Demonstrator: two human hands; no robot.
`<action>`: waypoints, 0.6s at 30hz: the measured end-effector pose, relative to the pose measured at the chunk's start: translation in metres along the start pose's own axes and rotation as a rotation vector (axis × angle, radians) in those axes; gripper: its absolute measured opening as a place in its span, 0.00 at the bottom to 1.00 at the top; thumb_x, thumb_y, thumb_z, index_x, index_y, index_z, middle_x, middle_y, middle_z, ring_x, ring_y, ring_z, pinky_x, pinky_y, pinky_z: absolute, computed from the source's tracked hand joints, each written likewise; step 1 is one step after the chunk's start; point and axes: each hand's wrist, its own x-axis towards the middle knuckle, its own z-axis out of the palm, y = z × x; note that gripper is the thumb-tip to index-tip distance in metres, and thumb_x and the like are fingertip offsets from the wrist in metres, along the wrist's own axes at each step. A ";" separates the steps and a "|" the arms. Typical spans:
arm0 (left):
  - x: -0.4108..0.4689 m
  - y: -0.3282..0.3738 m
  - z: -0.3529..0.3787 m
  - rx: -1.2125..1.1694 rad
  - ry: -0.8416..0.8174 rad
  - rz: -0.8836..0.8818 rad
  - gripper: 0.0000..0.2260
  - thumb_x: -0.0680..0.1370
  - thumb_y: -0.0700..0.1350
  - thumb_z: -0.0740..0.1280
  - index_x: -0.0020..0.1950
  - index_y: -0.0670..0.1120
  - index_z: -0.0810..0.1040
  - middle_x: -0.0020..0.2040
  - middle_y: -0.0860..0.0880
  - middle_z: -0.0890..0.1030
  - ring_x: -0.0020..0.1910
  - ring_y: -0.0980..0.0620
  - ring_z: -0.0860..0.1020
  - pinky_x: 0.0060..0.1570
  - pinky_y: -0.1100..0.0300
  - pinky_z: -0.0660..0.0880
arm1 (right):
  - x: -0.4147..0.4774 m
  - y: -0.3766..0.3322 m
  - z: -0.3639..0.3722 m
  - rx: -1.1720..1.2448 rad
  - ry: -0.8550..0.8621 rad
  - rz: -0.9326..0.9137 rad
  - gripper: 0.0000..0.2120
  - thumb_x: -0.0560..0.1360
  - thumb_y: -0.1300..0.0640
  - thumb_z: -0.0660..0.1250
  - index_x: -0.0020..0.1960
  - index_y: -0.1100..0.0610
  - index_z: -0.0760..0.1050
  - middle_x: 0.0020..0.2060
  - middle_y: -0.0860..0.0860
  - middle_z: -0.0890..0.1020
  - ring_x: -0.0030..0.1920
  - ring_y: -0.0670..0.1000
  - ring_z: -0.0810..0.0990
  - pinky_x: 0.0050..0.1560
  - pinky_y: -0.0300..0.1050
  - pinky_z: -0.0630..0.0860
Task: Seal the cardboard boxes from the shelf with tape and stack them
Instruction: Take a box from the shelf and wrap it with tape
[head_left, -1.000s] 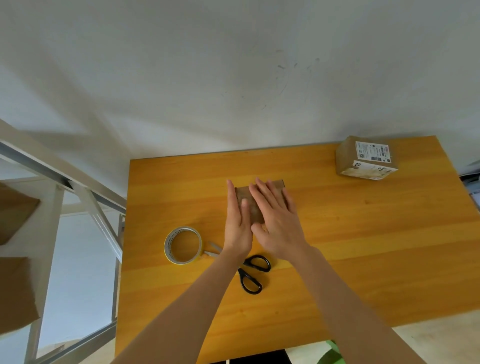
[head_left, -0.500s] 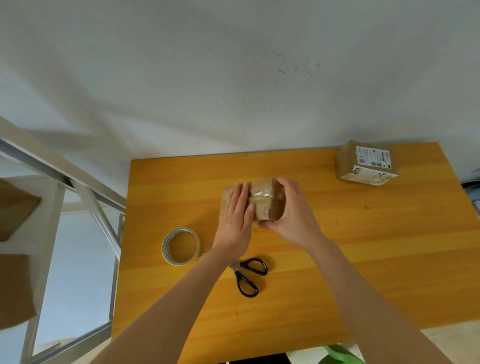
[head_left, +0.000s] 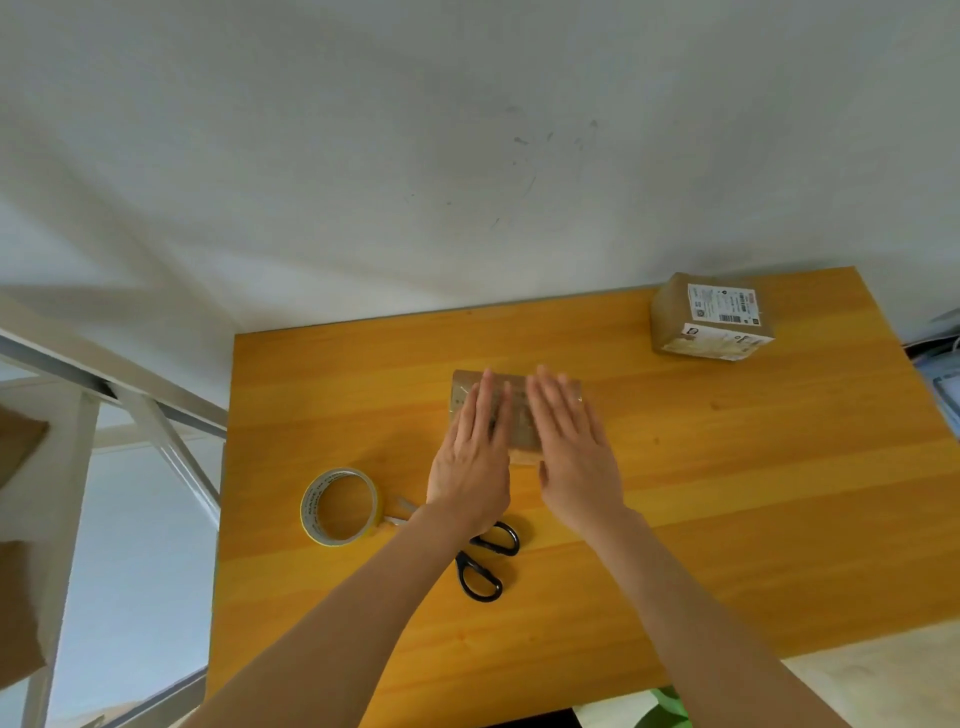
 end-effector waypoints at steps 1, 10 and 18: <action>0.000 -0.002 -0.001 0.032 -0.009 0.009 0.37 0.78 0.44 0.55 0.75 0.40 0.30 0.74 0.40 0.27 0.74 0.43 0.31 0.73 0.52 0.36 | 0.001 -0.006 0.003 -0.060 -0.038 -0.069 0.46 0.77 0.61 0.62 0.76 0.53 0.27 0.75 0.49 0.29 0.75 0.50 0.28 0.75 0.52 0.32; -0.002 -0.005 0.001 0.151 -0.081 -0.025 0.32 0.83 0.50 0.48 0.73 0.42 0.26 0.75 0.44 0.29 0.71 0.47 0.26 0.71 0.49 0.31 | 0.001 0.010 0.006 -0.090 -0.130 -0.109 0.35 0.83 0.56 0.54 0.75 0.51 0.28 0.75 0.45 0.31 0.75 0.46 0.31 0.75 0.45 0.32; -0.006 0.012 -0.002 -0.194 -0.051 -0.234 0.39 0.80 0.60 0.53 0.73 0.43 0.29 0.74 0.42 0.29 0.72 0.39 0.29 0.74 0.49 0.48 | -0.010 -0.002 0.007 -0.021 -0.046 0.171 0.40 0.80 0.46 0.59 0.77 0.59 0.36 0.77 0.53 0.38 0.77 0.52 0.38 0.77 0.49 0.44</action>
